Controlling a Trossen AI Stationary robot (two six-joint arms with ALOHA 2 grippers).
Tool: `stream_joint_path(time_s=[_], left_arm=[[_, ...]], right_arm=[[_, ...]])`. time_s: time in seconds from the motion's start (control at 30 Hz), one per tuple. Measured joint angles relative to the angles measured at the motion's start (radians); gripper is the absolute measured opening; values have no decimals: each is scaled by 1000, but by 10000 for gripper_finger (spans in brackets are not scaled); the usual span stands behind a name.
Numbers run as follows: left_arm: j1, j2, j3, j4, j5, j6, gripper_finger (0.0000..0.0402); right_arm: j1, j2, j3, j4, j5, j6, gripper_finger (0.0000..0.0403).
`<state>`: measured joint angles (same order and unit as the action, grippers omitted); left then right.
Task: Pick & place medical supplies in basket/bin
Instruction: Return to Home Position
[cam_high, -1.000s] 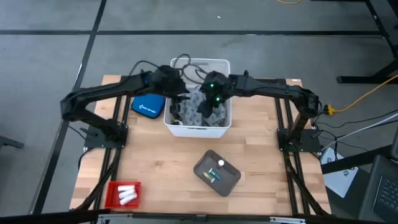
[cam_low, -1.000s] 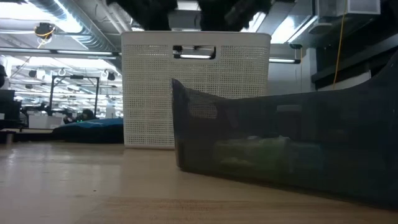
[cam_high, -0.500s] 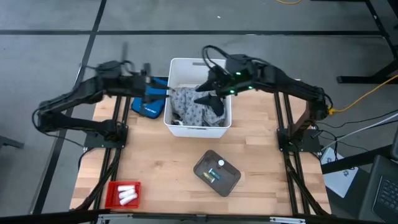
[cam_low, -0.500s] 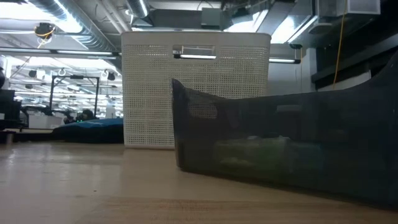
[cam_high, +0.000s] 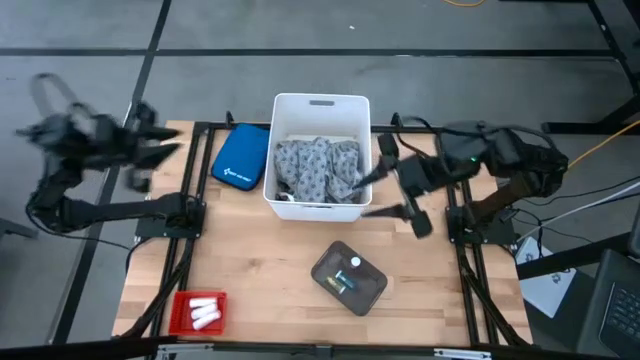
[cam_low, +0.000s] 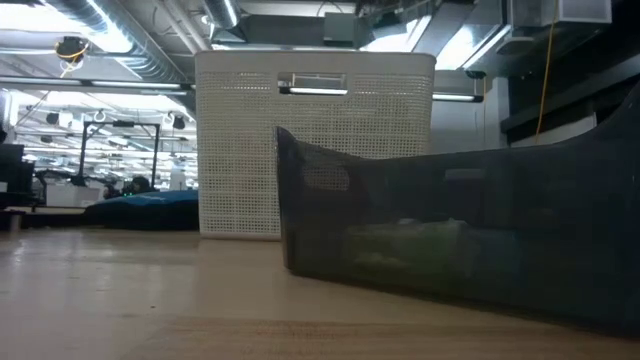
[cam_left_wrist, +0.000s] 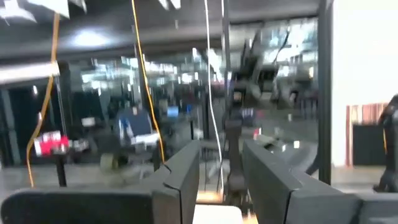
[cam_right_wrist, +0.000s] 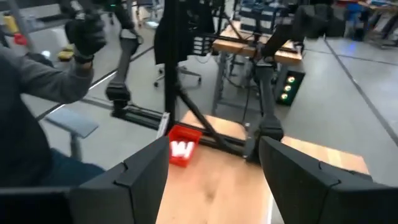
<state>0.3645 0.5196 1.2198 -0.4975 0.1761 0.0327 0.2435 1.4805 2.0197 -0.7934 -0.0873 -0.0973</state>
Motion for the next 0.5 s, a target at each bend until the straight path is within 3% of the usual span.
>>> stream_joint_path(time_s=[0.2,0.27,0.37,0.5], left_arm=[[-3,-69,2,-36,12,-209,120],[-3,-77,-1,-76,49,-250,120],[-3,-97,-13,-178,172,-158,120],[-3,-163,-119,-176,272,-128,120]], right_arm=[[80,-11,-1,-138,-28,193,249],[114,1,-11,-140,-9,180,249],[163,-7,-79,-62,-20,91,249],[205,-105,-255,55,-91,21,249]])
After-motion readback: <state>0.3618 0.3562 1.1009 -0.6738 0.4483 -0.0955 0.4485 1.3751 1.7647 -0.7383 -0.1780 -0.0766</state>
